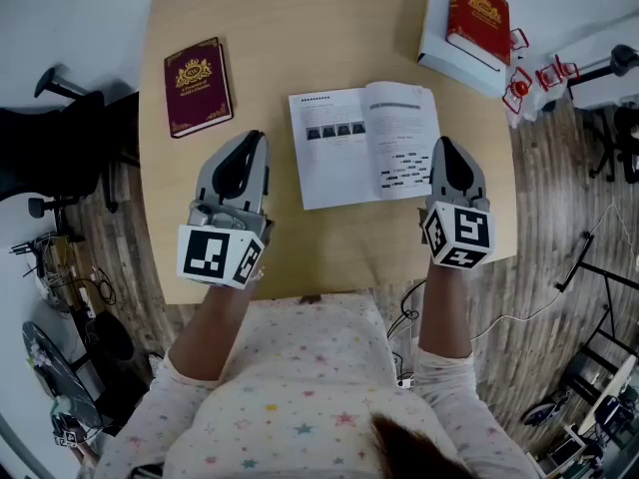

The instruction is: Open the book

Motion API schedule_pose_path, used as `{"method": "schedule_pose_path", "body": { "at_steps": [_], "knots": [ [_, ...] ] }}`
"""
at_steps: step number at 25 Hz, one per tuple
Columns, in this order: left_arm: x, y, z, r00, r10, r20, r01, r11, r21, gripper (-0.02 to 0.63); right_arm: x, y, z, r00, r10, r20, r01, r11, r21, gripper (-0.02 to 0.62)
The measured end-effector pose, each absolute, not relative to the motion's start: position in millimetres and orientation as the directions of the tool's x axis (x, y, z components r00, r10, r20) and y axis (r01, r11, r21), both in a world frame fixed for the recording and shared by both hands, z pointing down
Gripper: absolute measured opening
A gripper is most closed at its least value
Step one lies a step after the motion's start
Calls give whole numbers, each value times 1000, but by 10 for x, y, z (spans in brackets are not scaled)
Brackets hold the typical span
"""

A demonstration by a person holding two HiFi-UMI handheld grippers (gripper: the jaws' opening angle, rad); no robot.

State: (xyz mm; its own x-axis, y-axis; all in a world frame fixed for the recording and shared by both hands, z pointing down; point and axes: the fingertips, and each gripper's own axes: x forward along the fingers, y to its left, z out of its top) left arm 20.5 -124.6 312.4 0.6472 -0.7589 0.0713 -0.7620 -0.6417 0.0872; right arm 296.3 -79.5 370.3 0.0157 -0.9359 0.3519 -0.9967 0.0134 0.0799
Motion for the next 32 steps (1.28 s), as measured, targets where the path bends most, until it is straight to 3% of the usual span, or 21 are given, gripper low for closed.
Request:
{"method": "schedule_pose_path", "body": {
  "at_steps": [32],
  "knots": [
    [-424,-1061,2619,594,-804,-24,-802,-594,60,28,1912,-669,2640,-135,-979,151,-983,152,104,1]
  ]
}}
